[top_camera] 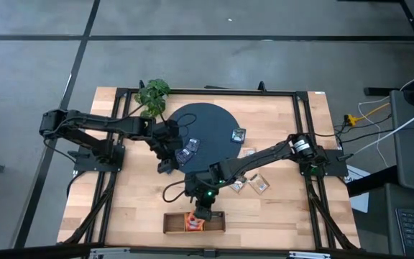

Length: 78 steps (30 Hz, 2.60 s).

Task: Pick & Place Tea
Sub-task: Put the orange tea bag into the middle section of the wooden organizer

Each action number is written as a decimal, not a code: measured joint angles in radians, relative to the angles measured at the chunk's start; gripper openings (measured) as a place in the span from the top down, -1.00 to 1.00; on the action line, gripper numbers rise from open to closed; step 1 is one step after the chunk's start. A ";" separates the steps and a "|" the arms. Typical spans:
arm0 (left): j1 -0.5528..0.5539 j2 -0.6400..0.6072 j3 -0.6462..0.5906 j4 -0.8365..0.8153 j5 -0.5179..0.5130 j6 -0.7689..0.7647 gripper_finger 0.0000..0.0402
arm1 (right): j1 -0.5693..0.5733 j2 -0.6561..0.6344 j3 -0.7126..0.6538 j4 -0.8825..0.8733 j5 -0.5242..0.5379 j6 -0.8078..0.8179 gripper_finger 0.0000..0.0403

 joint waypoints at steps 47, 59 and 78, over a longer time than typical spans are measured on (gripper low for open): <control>-0.026 0.000 0.000 0.001 -0.001 -0.031 0.77 | 0.000 0.000 -0.002 -0.049 0.080 -0.054 0.52; -0.044 0.000 0.000 0.010 0.005 -0.054 0.77 | 0.039 -0.069 -0.005 -0.090 0.174 -0.137 0.53; -0.266 0.000 0.000 0.350 0.005 -0.290 0.77 | 0.108 -0.371 -0.469 0.376 0.312 0.178 0.53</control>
